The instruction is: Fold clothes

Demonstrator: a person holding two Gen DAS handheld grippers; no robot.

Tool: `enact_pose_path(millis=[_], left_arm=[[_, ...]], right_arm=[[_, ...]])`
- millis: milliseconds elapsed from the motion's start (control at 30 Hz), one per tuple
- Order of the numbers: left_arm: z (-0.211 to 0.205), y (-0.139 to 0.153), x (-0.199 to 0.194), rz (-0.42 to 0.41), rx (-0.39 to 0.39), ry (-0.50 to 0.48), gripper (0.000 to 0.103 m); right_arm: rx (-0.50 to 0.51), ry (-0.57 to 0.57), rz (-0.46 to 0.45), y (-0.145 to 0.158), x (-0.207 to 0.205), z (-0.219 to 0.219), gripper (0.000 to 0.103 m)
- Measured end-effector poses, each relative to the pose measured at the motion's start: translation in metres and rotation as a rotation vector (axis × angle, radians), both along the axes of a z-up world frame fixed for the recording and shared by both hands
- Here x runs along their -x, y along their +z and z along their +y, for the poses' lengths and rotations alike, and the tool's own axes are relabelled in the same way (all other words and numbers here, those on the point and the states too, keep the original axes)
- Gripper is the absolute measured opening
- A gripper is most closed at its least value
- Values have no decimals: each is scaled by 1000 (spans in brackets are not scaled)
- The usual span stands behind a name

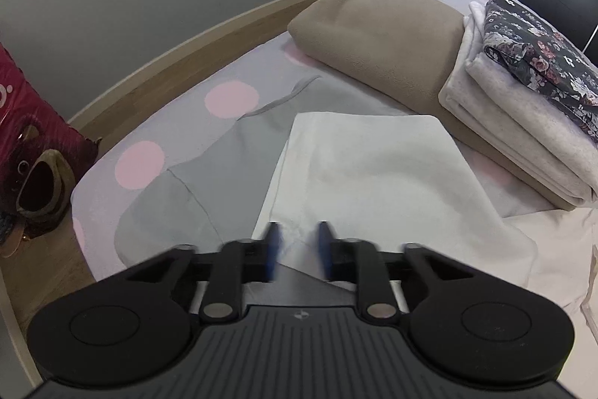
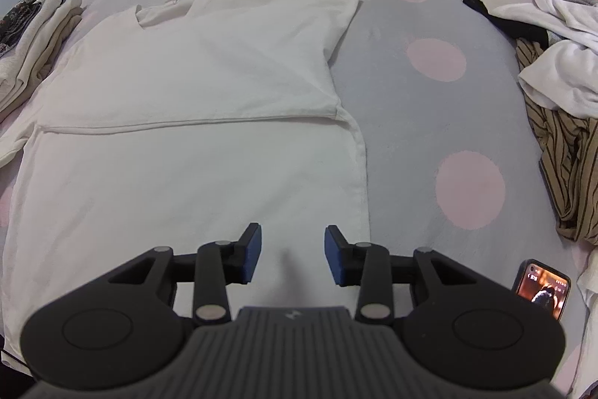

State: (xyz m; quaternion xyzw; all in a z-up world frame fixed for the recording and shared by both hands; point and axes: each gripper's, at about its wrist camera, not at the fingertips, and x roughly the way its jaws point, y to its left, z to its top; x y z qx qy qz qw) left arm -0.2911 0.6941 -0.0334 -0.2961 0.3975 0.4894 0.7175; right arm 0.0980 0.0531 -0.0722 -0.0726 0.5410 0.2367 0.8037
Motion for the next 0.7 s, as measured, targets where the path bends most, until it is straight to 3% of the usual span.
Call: enact_pose_path(millis=[200,300,400,433,567,633,700], left_arm=[[-7,18,-8,6,-63,-33,0],[-1,24,-5,35,-84,17,1],[6,17,0,40,-34,67,33],[7,13,2,47,-26,77,39],[5,-6,8,35,5,103,35],[2,-8,11,2,-7,114,13],[0,-1,10,12,-38,122,2]], right_arm=[[-8,3,-15,7,1,0,41],[-18,13,-18,10,3,1,41],[-27,9,-18,11,5,0,41],[-30,8,-17,12,6,-1,41],[-31,-1,-18,13,9,-5,41],[-31,-5,-20,14,10,-6,41],[-30,-7,-22,15,10,-7,41]])
